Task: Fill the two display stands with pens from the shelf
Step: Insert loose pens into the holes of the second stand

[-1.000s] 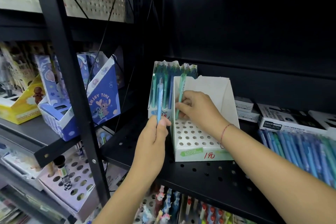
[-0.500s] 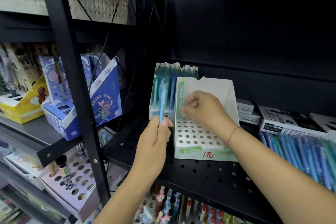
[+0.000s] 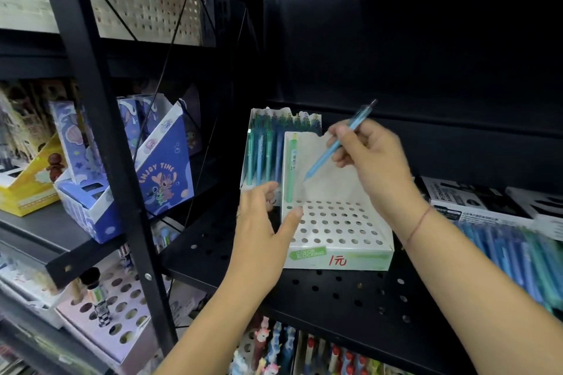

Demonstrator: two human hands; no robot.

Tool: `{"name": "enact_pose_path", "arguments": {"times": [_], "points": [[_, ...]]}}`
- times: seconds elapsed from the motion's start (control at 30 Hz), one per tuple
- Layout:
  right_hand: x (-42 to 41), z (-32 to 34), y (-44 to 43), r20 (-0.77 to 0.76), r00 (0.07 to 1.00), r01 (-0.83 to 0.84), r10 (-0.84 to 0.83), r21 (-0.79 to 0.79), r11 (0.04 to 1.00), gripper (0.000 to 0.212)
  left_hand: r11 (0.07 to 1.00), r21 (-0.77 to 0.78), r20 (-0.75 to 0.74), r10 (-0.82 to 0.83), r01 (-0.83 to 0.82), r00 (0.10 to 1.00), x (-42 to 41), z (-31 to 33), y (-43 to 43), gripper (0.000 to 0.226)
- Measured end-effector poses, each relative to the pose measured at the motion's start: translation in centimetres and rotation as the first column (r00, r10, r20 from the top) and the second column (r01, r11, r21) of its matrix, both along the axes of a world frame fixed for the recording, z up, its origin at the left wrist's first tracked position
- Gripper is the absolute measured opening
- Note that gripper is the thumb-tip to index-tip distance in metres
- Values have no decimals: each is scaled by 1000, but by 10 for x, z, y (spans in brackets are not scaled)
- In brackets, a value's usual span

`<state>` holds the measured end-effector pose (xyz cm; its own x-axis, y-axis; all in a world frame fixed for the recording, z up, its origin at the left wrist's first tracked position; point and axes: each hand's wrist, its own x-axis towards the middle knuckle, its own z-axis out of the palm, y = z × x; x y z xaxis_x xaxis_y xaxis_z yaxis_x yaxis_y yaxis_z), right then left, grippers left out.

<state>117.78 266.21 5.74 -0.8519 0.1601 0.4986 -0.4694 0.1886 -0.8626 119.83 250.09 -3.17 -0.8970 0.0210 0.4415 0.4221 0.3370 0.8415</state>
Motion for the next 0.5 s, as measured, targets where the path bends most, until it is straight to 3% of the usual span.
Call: {"name": "enact_pose_path", "arguments": {"times": [0.1, 0.33, 0.5], "points": [[-14, -15, 3, 32, 996, 80, -84, 129, 988, 14, 998, -6, 139, -66, 68, 988, -1, -5, 0, 48], [-27, -35, -9, 60, 998, -3, -14, 274, 962, 12, 997, 2, 186, -82, 83, 979, -6, -11, -3, 51], [-31, -43, -17, 18, 997, 63, -77, 407, 911, 16, 996, -35, 184, -74, 82, 980, -7, -13, -3, 57]]}}
